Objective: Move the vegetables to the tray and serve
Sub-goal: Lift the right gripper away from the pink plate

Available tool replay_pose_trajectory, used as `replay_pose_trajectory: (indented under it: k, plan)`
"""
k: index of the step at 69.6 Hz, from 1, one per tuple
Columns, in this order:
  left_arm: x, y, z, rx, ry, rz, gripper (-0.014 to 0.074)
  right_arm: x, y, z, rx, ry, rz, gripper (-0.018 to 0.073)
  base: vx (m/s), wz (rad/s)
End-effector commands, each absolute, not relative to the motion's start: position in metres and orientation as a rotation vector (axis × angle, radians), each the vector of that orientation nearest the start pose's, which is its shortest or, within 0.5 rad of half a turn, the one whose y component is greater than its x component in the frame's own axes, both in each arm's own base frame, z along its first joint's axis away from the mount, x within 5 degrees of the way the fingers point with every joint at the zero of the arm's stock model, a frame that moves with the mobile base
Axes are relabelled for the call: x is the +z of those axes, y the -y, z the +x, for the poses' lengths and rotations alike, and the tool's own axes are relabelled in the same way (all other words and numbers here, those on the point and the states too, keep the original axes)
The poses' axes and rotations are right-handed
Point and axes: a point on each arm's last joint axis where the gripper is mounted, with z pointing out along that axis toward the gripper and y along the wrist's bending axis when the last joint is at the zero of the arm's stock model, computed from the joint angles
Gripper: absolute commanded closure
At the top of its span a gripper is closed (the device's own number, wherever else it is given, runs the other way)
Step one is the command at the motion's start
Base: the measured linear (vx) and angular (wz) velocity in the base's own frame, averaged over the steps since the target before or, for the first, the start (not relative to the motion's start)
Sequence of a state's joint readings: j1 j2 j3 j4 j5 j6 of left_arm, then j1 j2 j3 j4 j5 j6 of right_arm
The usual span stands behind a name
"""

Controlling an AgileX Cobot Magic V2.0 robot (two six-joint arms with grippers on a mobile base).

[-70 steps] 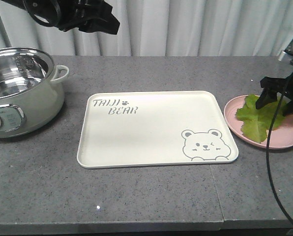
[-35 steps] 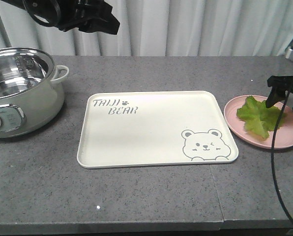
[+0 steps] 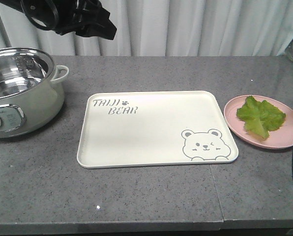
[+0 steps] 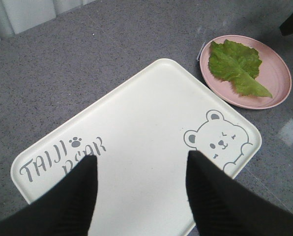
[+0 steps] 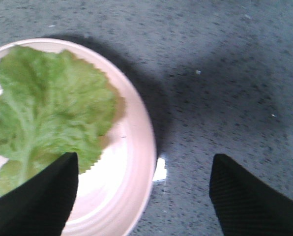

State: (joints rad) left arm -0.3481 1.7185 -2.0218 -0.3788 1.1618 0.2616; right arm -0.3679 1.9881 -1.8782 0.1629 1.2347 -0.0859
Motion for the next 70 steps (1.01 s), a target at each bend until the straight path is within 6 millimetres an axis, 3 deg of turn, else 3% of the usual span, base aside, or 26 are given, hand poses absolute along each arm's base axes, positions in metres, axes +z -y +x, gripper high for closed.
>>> replay_pose_trajectory:
  k: [1, 35, 70]
  plan:
    - [0.483, 0.150, 0.317, -0.543, -2.093, 0.657, 0.0199, 0.325, 0.150, 0.395, 0.124, -2.678, 0.434, 0.0015, 0.00, 0.00]
    - [0.483, 0.150, 0.317, -0.543, -2.095, 0.658, 0.0199, 0.280, 0.154, 0.410, 0.239, -2.797, 0.423, 0.0048, 0.00, 0.00]
    - [0.483, 0.150, 0.317, -0.542, -2.093, 0.657, 0.0199, 0.249, 0.156, 0.418, 0.286, -2.873, 0.437, 0.0054, 0.00, 0.00]
